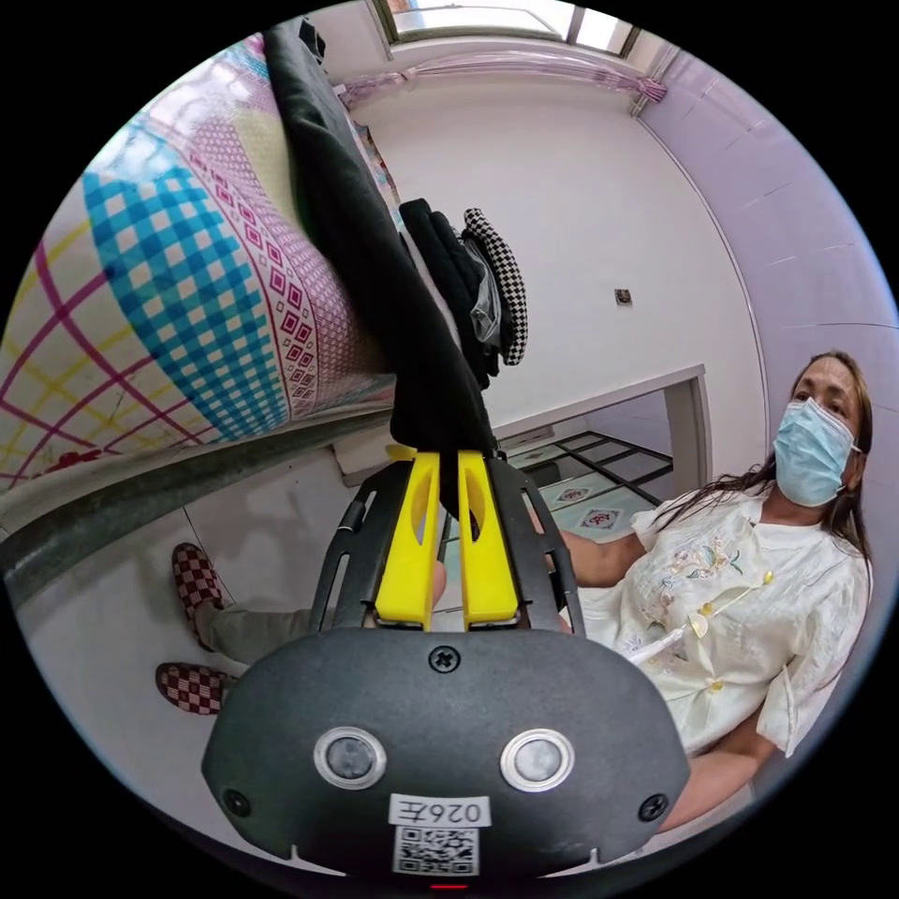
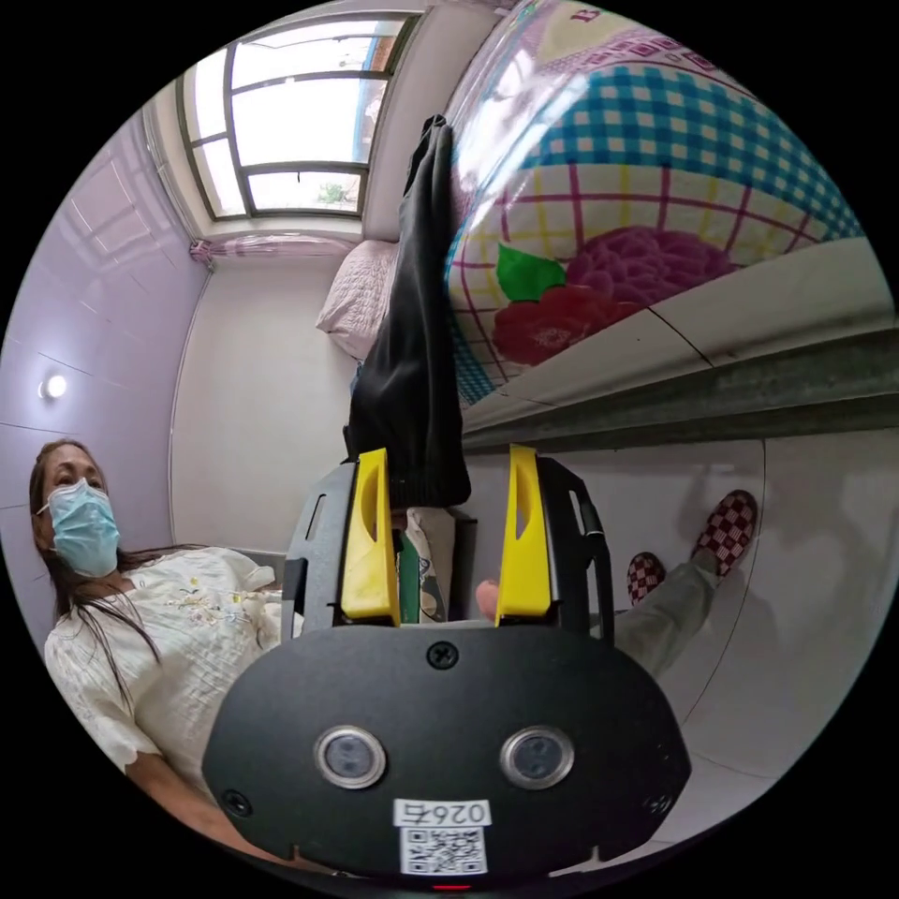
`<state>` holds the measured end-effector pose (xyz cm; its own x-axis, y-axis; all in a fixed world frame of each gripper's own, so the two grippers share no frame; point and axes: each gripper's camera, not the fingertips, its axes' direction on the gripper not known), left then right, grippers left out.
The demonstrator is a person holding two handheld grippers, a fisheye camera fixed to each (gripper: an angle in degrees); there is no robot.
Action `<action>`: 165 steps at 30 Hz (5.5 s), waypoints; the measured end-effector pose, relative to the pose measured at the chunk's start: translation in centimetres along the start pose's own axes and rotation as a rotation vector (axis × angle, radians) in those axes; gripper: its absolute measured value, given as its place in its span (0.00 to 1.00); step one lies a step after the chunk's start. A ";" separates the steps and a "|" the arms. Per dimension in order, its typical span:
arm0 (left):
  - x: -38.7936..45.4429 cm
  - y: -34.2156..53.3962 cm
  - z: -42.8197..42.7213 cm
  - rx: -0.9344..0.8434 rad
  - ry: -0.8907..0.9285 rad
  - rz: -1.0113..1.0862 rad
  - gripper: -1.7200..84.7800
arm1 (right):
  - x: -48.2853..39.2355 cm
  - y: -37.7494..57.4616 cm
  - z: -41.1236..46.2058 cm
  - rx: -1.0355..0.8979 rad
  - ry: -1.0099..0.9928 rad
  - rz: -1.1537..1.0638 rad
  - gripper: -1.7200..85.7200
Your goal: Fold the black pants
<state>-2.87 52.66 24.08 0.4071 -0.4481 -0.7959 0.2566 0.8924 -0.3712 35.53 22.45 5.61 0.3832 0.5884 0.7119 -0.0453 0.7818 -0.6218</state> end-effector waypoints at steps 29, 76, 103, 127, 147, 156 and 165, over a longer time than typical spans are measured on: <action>-1.0 -45.2 -12.7 0.134 -0.844 0.022 0.33 | -13.7 -5.7 12.6 0.110 0.561 -0.178 0.16; -17.2 -70.7 -24.6 0.071 -0.593 0.027 0.36 | -18.2 -55.6 44.1 -0.140 0.604 -0.501 0.20; -18.0 -67.5 -30.0 0.046 -0.453 -0.065 0.23 | -19.8 -50.0 47.2 -0.347 0.790 -0.784 0.15; -11.6 -78.5 -36.5 0.039 -0.811 0.013 0.19 | -19.9 -54.4 34.2 -0.085 0.932 -0.529 0.12; 16.1 -39.0 -42.3 0.941 0.322 1.122 0.02 | -36.5 1.8 5.3 1.019 0.541 -1.295 0.02; 12.7 -46.6 -33.3 0.537 -0.543 0.621 0.21 | -26.4 -14.6 10.2 0.277 0.575 -0.801 0.05; -4.1 -53.2 -29.4 0.296 -0.517 0.119 0.03 | -13.3 -23.8 18.8 -0.091 0.703 -0.447 0.12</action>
<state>-43.99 8.56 33.03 0.8021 -0.3801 -0.4605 0.3856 0.9186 -0.0866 14.12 -0.14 17.11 0.8346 -0.0620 0.5474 0.3108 0.8735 -0.3748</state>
